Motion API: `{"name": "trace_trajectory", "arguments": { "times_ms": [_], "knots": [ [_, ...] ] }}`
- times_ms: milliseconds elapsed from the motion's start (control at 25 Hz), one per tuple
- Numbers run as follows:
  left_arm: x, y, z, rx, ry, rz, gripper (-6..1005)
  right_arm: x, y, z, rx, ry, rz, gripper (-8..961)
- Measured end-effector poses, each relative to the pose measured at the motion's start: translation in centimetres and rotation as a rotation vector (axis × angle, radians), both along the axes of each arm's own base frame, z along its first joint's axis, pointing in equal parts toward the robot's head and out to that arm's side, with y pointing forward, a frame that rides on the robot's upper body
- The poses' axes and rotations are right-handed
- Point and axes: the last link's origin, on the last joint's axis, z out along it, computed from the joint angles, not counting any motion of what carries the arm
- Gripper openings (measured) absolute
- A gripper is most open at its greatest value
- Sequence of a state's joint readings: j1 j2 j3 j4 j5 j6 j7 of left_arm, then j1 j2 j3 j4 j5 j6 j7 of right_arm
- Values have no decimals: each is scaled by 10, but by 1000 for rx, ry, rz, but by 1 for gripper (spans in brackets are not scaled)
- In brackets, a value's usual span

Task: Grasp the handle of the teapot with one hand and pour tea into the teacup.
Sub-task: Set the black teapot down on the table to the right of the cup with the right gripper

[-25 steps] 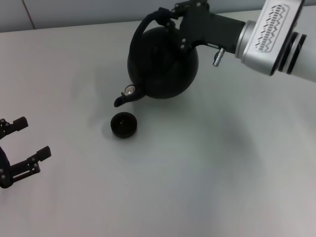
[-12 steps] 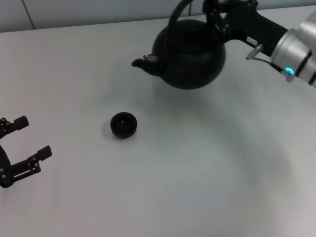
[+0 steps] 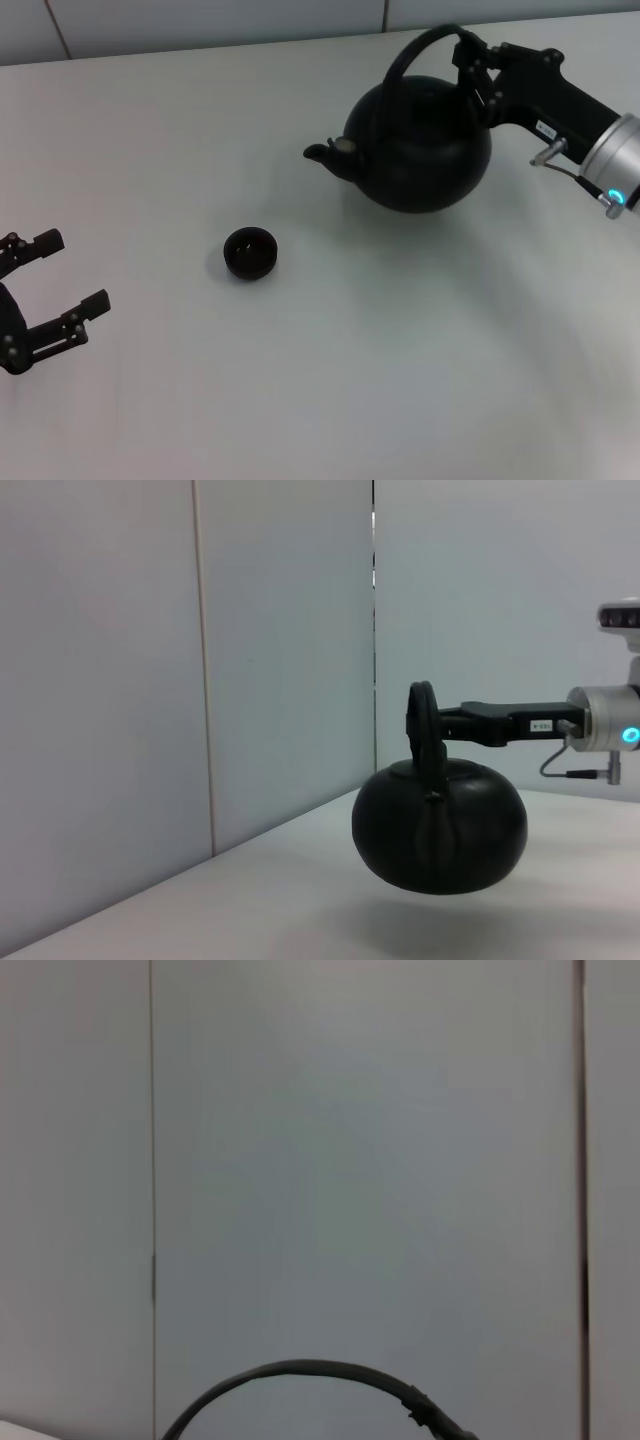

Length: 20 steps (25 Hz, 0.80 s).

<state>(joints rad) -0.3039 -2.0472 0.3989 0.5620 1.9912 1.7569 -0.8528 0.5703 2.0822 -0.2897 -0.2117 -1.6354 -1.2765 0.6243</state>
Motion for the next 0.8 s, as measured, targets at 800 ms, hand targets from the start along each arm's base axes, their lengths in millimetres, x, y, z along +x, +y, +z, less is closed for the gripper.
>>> {"name": "trace_trajectory", "arguments": {
  "times_ms": [800],
  "knots": [
    [1, 1, -2, -6, -1, -5, 842, 13, -14, -10, -1, -14, -44, 191]
  ]
}}
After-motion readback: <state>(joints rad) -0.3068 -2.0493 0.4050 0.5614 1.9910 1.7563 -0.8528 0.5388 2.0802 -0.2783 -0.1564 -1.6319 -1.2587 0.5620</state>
